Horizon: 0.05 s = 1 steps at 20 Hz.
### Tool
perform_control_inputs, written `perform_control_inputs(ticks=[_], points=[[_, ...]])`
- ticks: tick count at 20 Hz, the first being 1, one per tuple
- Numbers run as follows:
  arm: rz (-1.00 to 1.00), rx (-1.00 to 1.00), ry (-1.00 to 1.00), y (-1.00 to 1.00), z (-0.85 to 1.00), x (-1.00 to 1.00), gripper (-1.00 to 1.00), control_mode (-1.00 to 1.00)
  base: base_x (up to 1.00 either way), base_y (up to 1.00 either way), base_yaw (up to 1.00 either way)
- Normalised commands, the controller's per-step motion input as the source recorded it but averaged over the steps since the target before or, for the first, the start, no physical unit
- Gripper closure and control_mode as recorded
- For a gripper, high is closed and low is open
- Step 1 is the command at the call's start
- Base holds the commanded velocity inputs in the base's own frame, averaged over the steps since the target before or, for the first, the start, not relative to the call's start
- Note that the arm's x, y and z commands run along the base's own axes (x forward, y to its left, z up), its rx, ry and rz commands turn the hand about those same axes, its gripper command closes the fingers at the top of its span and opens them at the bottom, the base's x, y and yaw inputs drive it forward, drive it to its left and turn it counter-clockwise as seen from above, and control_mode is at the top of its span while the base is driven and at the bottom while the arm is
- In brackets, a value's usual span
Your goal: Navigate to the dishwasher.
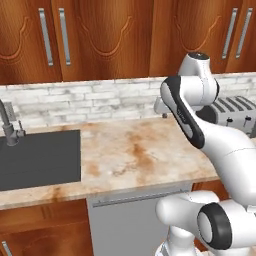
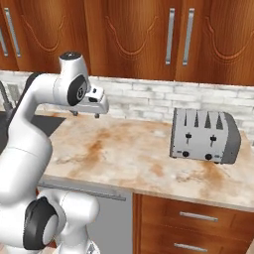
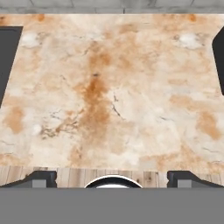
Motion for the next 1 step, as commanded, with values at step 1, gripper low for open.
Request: perform_control_inputs(ticks=[1], points=[[0.0, 0.0, 0.0, 0.0, 0.0, 0.0, -1.0, 1.0, 0.0, 0.0, 0.0]])
